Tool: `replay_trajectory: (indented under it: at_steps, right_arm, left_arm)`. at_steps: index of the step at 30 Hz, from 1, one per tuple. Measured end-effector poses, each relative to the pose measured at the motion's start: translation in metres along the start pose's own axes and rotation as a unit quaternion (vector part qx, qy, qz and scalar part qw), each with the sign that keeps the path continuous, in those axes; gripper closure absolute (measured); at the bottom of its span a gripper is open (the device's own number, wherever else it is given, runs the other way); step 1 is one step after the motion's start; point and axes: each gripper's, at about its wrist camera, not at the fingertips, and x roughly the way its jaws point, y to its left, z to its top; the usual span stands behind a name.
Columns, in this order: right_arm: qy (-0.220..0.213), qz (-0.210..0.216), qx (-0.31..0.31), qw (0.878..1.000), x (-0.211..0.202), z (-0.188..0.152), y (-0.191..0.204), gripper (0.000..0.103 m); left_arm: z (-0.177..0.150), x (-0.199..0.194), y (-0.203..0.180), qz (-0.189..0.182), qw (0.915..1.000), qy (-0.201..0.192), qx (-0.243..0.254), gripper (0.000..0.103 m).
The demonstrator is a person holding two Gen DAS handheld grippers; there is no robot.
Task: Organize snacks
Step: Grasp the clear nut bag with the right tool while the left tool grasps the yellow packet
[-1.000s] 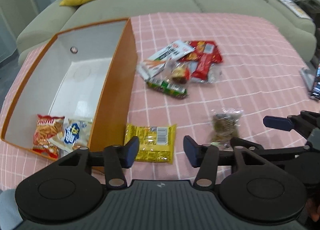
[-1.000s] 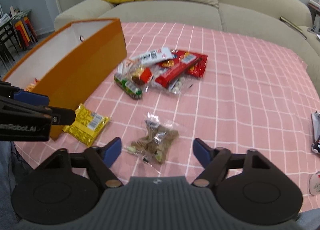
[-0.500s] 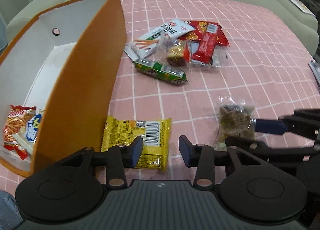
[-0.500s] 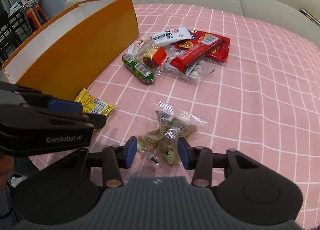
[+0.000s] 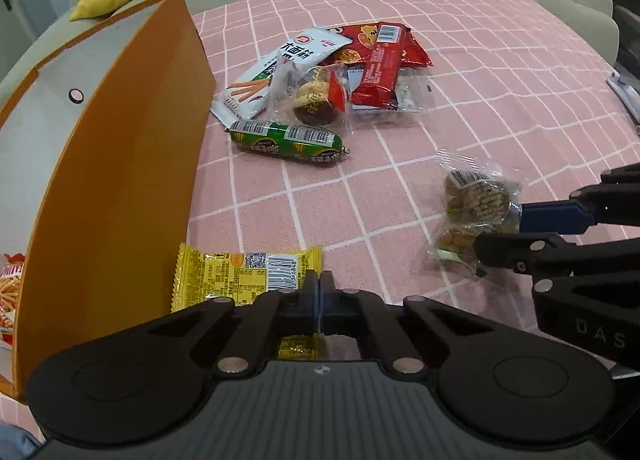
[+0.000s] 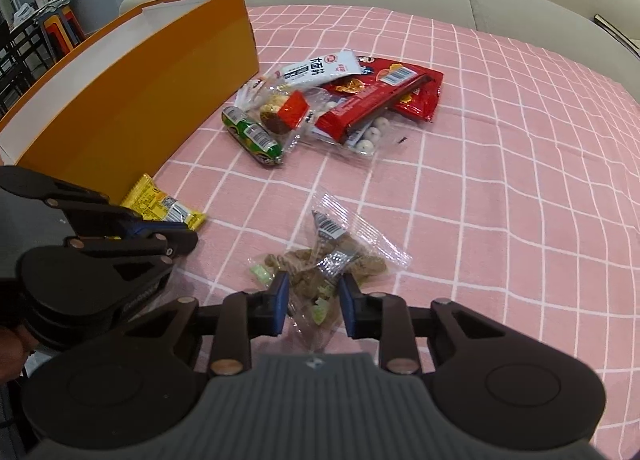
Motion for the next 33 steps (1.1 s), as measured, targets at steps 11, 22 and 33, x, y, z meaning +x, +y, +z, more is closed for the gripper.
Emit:
replay_trajectory:
  at_steps: [11,22,33]
  right_arm:
    - [0.010,-0.016,-0.006,1.000,-0.005,-0.001,-0.002,0.084]
    - [0.012,-0.032,-0.011,0.999,-0.017,-0.003,-0.015,0.084]
    - [0.012,-0.017,-0.035,0.999,-0.015,-0.002,-0.003,0.085]
  left_arm:
    - [0.008,-0.013,-0.021,-0.084,0.9960,-0.023,0.022,0.103]
    - [0.003,-0.022,-0.024,-0.163,0.9857,-0.006,0.041,0.102]
    - [-0.003,-0.031,0.018,-0.140,0.9850,0.064,-0.078,0.059]
